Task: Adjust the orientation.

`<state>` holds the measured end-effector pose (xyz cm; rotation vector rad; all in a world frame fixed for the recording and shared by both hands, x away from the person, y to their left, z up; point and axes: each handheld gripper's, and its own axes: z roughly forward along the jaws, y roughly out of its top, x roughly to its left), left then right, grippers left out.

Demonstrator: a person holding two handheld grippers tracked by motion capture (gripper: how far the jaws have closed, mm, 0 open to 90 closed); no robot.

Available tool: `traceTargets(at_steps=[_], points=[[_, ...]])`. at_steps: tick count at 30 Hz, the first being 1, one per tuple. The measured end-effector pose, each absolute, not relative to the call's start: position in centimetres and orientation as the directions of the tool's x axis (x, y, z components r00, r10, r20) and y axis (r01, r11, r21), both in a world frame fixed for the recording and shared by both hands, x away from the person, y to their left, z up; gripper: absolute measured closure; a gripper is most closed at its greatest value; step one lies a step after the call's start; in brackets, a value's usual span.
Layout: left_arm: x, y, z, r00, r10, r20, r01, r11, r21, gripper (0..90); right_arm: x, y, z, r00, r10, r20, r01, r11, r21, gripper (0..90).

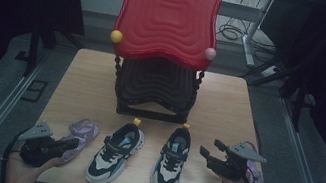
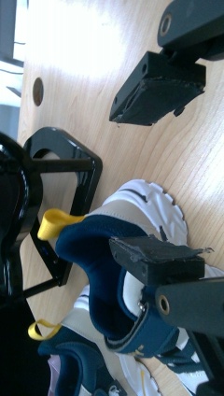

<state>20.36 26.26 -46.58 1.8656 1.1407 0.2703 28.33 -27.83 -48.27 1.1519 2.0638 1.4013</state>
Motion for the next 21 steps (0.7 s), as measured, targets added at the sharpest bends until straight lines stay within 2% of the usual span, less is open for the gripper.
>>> traceTargets(at_steps=[3,10,21], points=[[20.2,26.6,-47.2,0.537,0.805,-0.252,0.613,-0.167,0.772,90.0,28.4,-28.0,-48.5,-0.568,0.812,0.138,0.430,0.149,0.891,33.6],[19.6,26.8,-47.8,0.528,0.820,-0.220,0.623,-0.197,0.757,90.0,28.1,-27.7,-48.7,-0.590,0.796,0.131,0.425,0.168,0.890,33.6],[18.7,27.7,-48.9,0.489,0.842,-0.226,0.659,-0.187,0.728,90.0,28.0,-27.9,-49.0,-0.587,0.798,0.137,0.436,0.168,0.884,33.3]])
